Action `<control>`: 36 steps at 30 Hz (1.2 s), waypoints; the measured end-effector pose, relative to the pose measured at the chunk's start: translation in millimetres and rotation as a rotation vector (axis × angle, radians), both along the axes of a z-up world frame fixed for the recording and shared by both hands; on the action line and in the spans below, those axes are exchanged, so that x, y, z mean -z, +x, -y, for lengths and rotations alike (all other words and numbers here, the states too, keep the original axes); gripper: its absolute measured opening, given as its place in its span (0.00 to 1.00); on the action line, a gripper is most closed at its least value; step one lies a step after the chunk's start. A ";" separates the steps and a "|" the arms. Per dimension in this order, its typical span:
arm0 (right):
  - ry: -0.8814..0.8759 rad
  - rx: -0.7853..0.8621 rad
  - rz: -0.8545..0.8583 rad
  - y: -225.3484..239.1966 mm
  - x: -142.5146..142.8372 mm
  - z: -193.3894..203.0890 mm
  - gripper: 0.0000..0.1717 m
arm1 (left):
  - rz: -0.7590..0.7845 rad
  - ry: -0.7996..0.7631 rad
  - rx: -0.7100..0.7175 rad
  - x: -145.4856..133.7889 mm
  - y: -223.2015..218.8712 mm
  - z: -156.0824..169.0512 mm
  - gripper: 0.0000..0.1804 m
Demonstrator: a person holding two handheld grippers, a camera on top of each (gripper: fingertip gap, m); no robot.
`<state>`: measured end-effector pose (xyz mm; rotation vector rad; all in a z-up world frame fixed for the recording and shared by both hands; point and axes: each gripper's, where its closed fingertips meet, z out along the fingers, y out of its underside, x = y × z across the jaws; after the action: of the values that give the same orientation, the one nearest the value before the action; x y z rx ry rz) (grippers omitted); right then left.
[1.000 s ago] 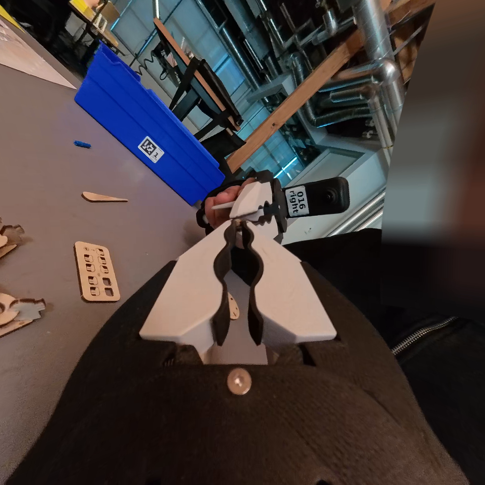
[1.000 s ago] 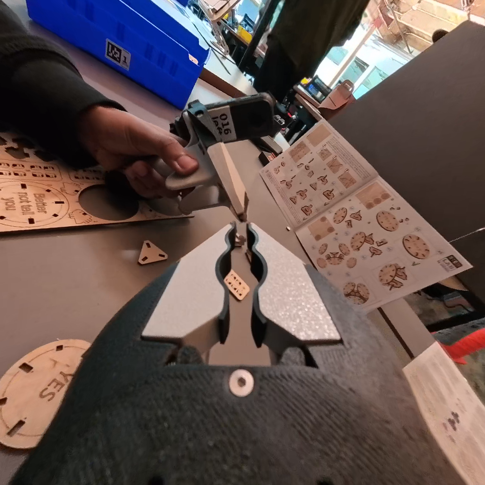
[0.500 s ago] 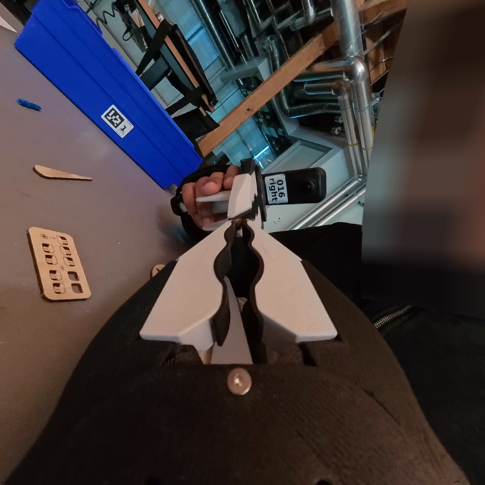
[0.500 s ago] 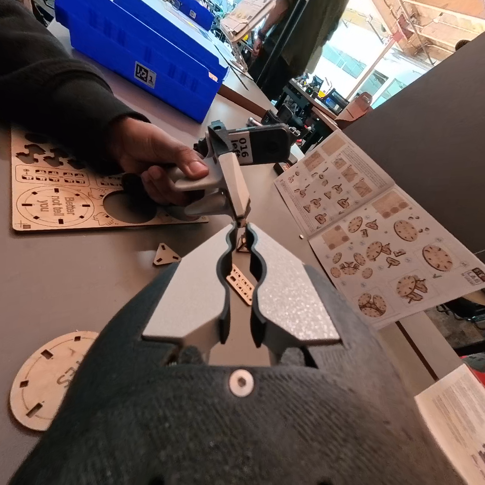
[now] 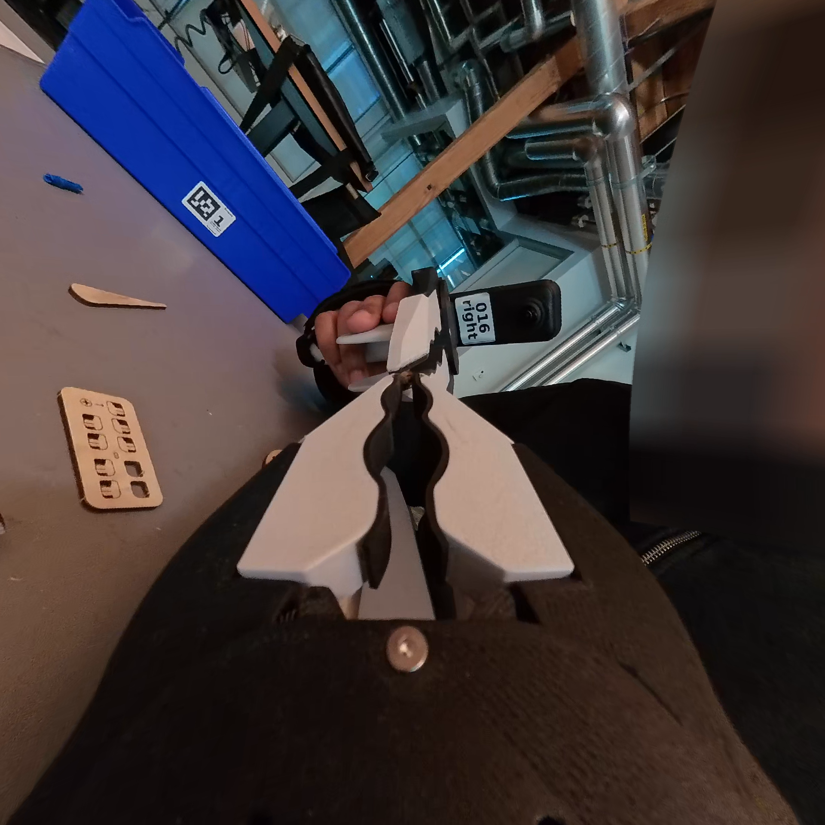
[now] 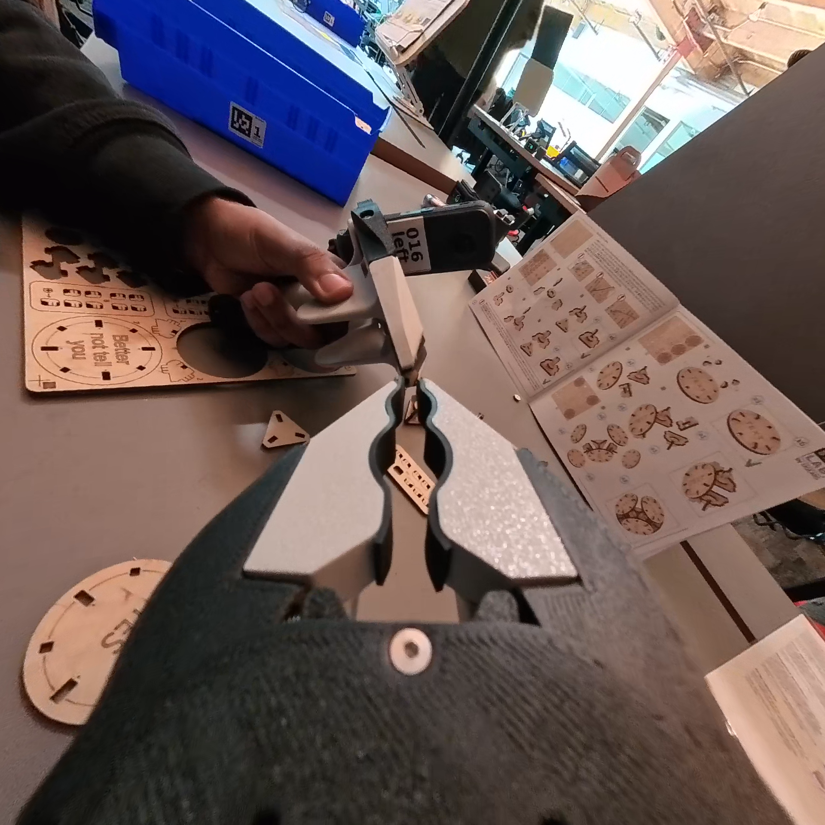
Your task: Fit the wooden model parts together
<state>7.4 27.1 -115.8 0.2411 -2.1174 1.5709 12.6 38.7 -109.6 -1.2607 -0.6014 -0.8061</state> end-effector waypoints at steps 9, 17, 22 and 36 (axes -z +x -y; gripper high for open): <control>0.034 0.003 0.001 -1.2 4.1 -1.6 0.02 | -0.012 -0.031 -0.019 3.9 -1.4 -2.0 0.01; 0.047 0.008 0.000 -2.3 5.6 -2.3 0.02 | -0.020 -0.045 -0.034 5.5 -2.5 -2.8 0.01; 0.062 0.023 0.000 -5.2 8.7 -2.7 0.02 | -0.014 -0.063 -0.052 8.4 -5.0 -3.4 0.01; 0.061 0.024 -0.009 -5.0 8.1 -2.6 0.01 | -0.013 -0.058 -0.058 7.7 -5.7 -1.9 0.01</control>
<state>2.4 29.7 -123.9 0.2421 -2.1558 1.4912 6.9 40.6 -117.3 -1.2950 -0.6522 -0.7368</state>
